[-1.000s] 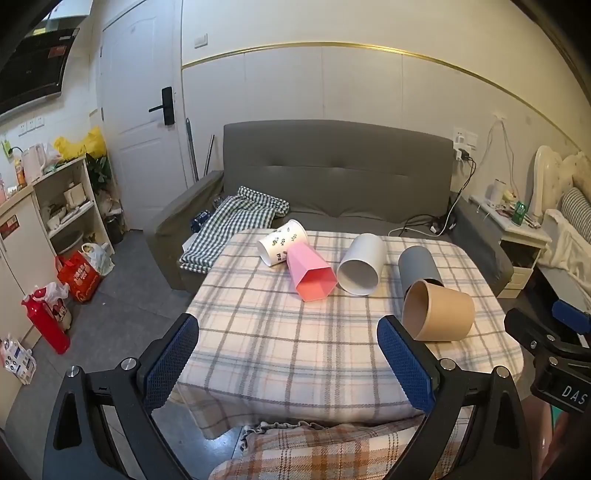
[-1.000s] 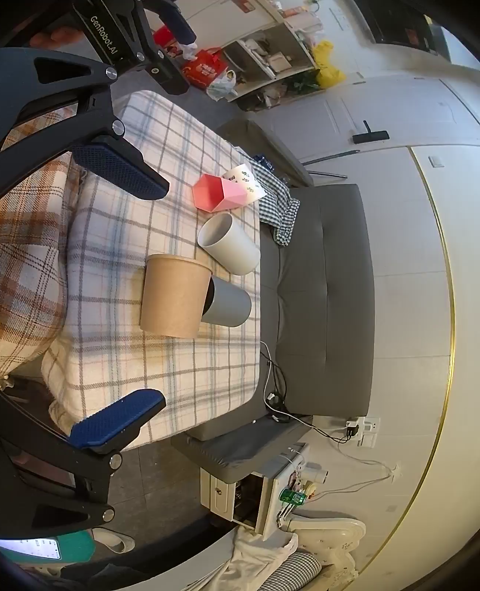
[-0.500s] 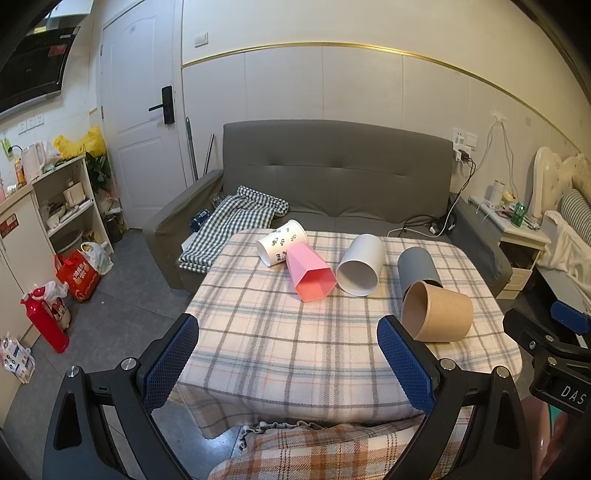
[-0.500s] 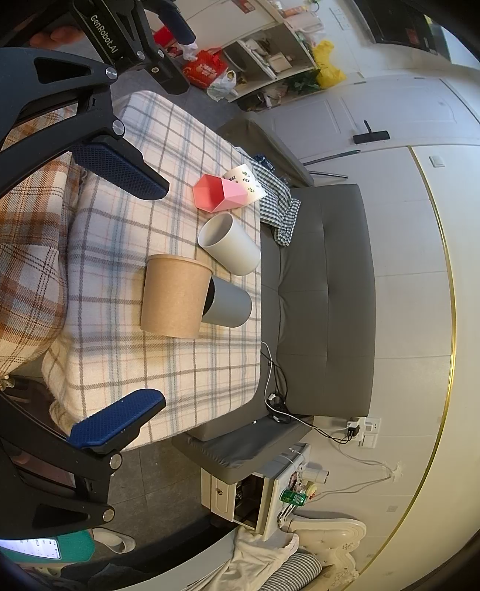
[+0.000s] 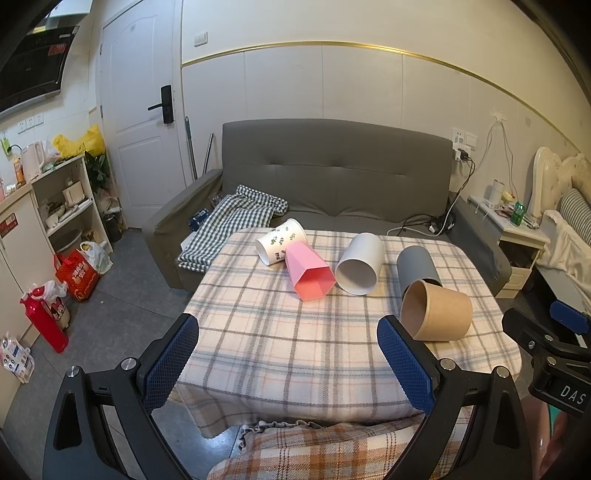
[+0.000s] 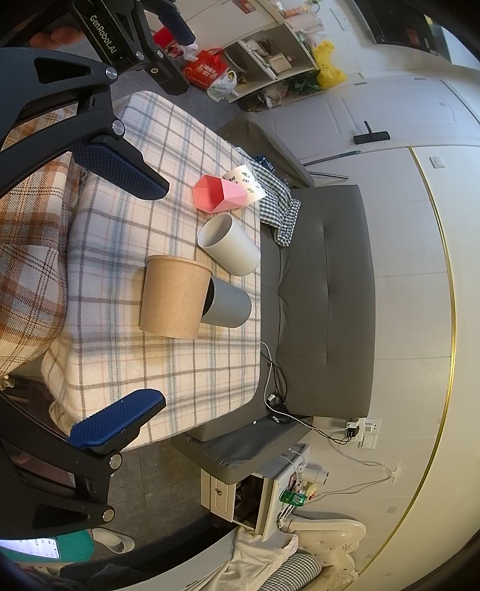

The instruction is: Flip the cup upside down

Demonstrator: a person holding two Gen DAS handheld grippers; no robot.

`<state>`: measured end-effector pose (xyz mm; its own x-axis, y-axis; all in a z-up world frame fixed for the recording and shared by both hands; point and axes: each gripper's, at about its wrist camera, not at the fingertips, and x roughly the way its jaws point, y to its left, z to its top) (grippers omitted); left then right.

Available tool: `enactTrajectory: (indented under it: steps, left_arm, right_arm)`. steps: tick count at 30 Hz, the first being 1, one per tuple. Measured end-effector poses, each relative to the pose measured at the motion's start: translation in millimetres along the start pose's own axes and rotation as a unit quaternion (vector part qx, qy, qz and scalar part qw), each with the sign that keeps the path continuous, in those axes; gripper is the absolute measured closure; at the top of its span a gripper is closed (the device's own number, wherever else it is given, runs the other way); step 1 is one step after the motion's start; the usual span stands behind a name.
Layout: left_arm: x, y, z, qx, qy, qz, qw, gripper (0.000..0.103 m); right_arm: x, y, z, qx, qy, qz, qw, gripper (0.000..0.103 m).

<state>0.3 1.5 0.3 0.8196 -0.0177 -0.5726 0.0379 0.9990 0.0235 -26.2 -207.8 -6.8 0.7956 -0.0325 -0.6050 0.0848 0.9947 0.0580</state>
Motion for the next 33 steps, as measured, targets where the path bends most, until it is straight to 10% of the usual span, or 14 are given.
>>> enactTrajectory:
  steps: [33]
  left_arm:
    - [3.7, -11.9, -3.6, -0.007, 0.018, -0.002, 0.9998, 0.003]
  right_arm:
    - [13.2, -1.2, 5.9, 0.007, 0.025, 0.007, 1.000, 0.000]
